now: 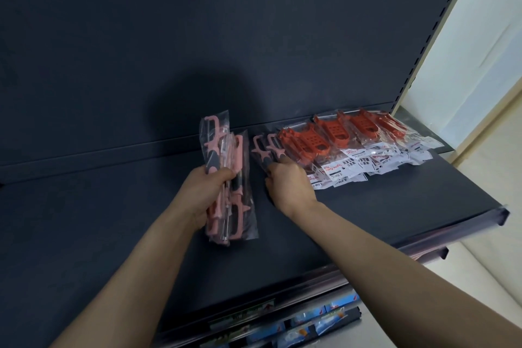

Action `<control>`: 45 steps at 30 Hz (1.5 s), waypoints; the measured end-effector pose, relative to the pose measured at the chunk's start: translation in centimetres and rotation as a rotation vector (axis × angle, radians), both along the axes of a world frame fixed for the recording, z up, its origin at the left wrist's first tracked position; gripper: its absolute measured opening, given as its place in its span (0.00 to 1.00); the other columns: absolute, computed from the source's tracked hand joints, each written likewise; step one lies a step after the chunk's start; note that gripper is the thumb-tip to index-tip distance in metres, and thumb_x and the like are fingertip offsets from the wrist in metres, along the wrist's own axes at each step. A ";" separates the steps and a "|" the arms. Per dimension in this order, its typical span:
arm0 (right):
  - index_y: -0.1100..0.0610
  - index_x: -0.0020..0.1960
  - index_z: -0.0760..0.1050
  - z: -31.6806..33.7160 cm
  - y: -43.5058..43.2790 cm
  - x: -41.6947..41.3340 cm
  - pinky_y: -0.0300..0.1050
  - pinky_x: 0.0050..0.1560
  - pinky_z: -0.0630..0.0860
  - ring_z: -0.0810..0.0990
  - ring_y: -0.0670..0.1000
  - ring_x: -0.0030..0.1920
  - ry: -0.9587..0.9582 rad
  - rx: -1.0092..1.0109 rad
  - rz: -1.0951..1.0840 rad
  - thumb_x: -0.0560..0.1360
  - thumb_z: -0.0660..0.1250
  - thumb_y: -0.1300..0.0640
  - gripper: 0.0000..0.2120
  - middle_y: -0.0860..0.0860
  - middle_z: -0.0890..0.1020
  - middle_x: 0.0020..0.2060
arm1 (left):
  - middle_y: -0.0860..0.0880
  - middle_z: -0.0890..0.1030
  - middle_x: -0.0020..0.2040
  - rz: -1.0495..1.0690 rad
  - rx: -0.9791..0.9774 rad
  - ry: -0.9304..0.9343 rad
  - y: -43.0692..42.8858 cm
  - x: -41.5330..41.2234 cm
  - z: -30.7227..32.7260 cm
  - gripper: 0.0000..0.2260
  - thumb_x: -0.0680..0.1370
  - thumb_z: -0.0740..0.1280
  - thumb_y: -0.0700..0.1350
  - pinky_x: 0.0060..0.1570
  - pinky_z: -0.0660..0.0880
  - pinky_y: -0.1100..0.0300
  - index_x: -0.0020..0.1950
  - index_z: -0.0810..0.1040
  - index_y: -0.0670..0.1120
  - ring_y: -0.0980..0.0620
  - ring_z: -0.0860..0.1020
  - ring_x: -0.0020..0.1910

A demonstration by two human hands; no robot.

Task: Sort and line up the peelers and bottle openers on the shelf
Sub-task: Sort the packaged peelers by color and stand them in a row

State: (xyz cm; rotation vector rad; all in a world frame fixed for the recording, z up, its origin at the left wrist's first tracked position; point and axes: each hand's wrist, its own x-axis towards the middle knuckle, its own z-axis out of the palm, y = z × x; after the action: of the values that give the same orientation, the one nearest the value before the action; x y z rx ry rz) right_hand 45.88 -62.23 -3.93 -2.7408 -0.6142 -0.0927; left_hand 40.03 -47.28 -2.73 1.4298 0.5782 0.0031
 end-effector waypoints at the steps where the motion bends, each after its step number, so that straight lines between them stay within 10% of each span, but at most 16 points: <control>1: 0.63 0.56 0.75 0.1 -0.1 0.1 0.47 0.45 0.73 0.77 0.62 0.51 0.012 -0.002 -0.013 0.75 0.60 0.66 0.11 0.60 0.75 0.53 | 0.42 0.84 0.40 0.001 -0.015 -0.001 -0.1 0.1 0.0 0.05 0.74 0.67 0.39 0.34 0.79 0.55 0.50 0.79 0.42 0.46 0.83 0.37; 8: 0.63 0.51 0.78 0.4 -0.3 0.2 0.48 0.49 0.72 0.74 0.60 0.53 -0.008 0.134 -0.078 0.78 0.61 0.57 0.11 0.60 0.76 0.52 | 0.44 0.84 0.34 0.037 -0.044 -0.005 -0.4 0.5 -0.3 0.03 0.73 0.69 0.35 0.30 0.78 0.57 0.46 0.79 0.41 0.49 0.82 0.32; 13: 0.60 0.35 0.77 1.4 0.5 -0.2 0.42 0.33 0.68 0.70 0.46 0.29 0.331 0.623 0.006 0.77 0.64 0.50 0.16 0.49 0.74 0.26 | 0.43 0.84 0.36 0.052 -0.104 -0.026 -0.5 0.8 -0.3 0.05 0.73 0.68 0.33 0.29 0.78 0.58 0.47 0.79 0.40 0.48 0.83 0.33; 20: 0.62 0.54 0.78 1.1 1.1 0.6 0.47 0.38 0.79 0.82 0.52 0.37 0.617 0.739 -0.067 0.72 0.72 0.58 0.12 0.54 0.83 0.41 | 0.41 0.84 0.38 0.004 -0.217 -0.071 -0.5 0.7 -0.2 0.05 0.74 0.65 0.31 0.31 0.79 0.58 0.49 0.79 0.36 0.46 0.83 0.35; 32: 0.56 0.49 0.72 4.7 2.4 1.8 0.47 0.43 0.75 0.77 0.50 0.39 0.312 0.837 0.042 0.71 0.67 0.66 0.09 0.51 0.80 0.39 | 0.41 0.82 0.43 0.140 -0.218 -0.111 1.7 0.5 -0.1 0.06 0.74 0.66 0.33 0.32 0.79 0.60 0.50 0.76 0.35 0.48 0.83 0.37; 38: 0.59 0.54 0.79 5.6 3.5 1.9 0.41 0.43 0.69 0.75 0.51 0.41 0.080 0.587 0.267 0.74 0.66 0.62 0.09 0.51 0.80 0.39 | 0.42 0.82 0.43 0.157 -0.193 -0.133 2.6 -0.1 0.3 0.07 0.74 0.67 0.33 0.33 0.79 0.60 0.51 0.77 0.36 0.49 0.83 0.37; 45: 0.50 0.60 0.74 4.6 4.0 2.1 0.47 0.53 0.61 0.65 0.54 0.56 -0.159 -0.225 0.557 0.73 0.60 0.66 0.19 0.47 0.77 0.55 | 0.39 0.82 0.45 0.215 -0.103 -0.109 4.2 -1.3 0.3 0.10 0.75 0.66 0.34 0.33 0.78 0.60 0.55 0.77 0.35 0.49 0.81 0.38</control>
State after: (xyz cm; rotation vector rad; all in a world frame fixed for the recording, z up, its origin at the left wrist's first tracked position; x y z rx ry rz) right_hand 47.99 -58.18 0.67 -2.6694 -1.4848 -0.1138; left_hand 38.77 -43.03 -2.41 1.2543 0.6302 0.2174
